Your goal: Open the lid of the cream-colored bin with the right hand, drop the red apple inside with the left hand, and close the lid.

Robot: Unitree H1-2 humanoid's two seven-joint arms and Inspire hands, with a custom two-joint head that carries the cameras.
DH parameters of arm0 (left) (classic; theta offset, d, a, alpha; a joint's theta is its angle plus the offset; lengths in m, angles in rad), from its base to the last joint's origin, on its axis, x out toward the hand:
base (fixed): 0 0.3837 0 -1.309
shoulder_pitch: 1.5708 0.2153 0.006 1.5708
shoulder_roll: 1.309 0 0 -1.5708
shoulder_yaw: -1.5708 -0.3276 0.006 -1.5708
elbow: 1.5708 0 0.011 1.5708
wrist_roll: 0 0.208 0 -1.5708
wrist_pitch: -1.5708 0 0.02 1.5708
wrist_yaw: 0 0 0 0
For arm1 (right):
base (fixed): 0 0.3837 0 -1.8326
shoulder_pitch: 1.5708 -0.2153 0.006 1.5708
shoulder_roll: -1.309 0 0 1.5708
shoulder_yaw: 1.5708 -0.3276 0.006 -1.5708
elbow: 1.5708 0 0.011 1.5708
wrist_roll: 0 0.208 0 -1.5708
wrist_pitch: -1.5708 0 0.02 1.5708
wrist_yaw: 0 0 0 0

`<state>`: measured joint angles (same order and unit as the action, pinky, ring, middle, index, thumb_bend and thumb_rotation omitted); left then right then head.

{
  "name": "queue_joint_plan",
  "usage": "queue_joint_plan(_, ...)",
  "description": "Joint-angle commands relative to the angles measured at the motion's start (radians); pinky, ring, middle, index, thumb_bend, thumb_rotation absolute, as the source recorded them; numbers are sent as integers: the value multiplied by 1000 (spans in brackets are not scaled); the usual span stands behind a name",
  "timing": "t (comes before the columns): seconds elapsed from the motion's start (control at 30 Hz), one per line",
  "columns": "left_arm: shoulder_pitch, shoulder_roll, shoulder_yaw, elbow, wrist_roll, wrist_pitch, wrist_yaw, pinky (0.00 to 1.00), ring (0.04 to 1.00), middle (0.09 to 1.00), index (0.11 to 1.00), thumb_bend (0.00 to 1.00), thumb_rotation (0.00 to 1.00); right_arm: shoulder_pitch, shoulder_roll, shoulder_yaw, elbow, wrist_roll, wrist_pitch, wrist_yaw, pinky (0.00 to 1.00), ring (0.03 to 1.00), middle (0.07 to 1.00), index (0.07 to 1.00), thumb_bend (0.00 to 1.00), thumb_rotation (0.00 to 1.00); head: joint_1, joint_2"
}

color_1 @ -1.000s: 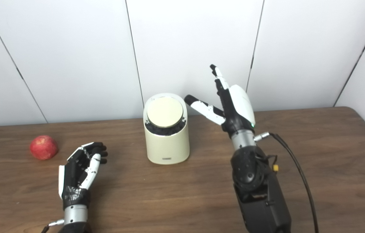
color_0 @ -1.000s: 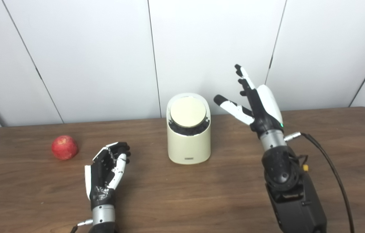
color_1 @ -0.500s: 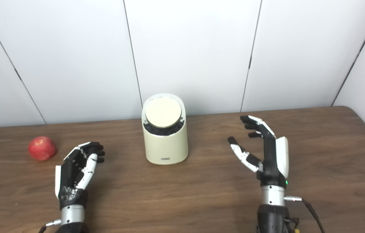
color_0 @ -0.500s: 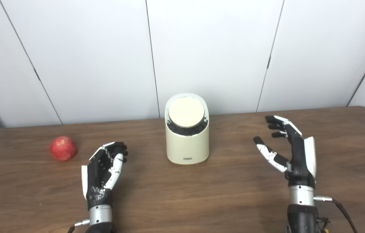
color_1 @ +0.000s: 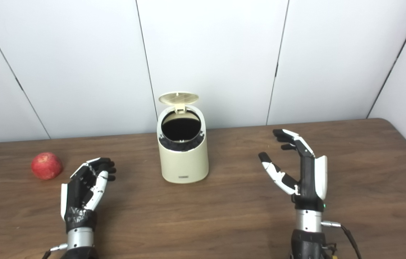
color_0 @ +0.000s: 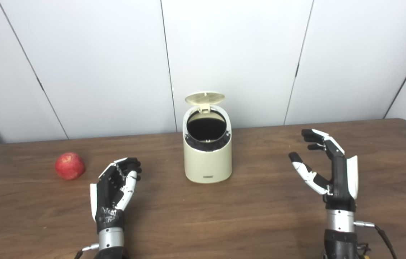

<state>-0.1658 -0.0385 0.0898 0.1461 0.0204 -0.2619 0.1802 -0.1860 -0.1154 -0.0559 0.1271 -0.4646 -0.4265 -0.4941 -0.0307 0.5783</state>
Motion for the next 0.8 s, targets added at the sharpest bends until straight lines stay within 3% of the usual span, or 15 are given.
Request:
queue_joint_plan(0.0,10,10,5,7,-2,-31,-7,535,590,611,592,294,281,40,7,0,8,12,-25,1,515,626,660,656,324,328,-2,1)
queue_joint_plan(0.23,16,14,2,-12,34,-43,8,533,590,609,590,296,293,47,2,5,27,29,-36,9,555,658,680,678,318,272,18,0)
queue_joint_plan(0.33,22,24,-7,-60,136,-79,42,550,608,624,606,333,229,49,3,4,29,42,-37,12,547,654,679,681,320,233,36,-2)
queue_joint_plan(0.43,21,38,6,-142,324,-106,123,512,611,634,644,518,271,52,2,1,30,40,-30,14,553,654,682,679,318,243,49,-1)
queue_joint_plan(0.47,17,45,15,-180,425,-91,169,546,640,659,683,586,283,53,3,-1,28,34,-26,12,548,652,682,677,319,258,53,-2)
queue_joint_plan(0.53,4,66,35,-248,578,-48,232,735,786,796,840,728,367,52,2,0,34,30,-32,6,540,649,681,666,321,258,56,-4)
queue_joint_plan(0.6,-19,94,63,-306,677,3,264,916,929,912,941,808,402,53,3,2,35,34,-37,7,555,654,680,654,314,243,58,-6)
queue_joint_plan(0.7,-51,139,99,-347,730,65,274,945,960,945,974,860,432,52,3,5,35,38,-39,6,548,649,676,651,316,221,65,-8)
queue_joint_plan(0.77,-82,178,129,-355,712,95,266,958,968,956,988,882,428,47,-8,15,52,45,-42,-7,548,647,674,652,316,210,81,-19)
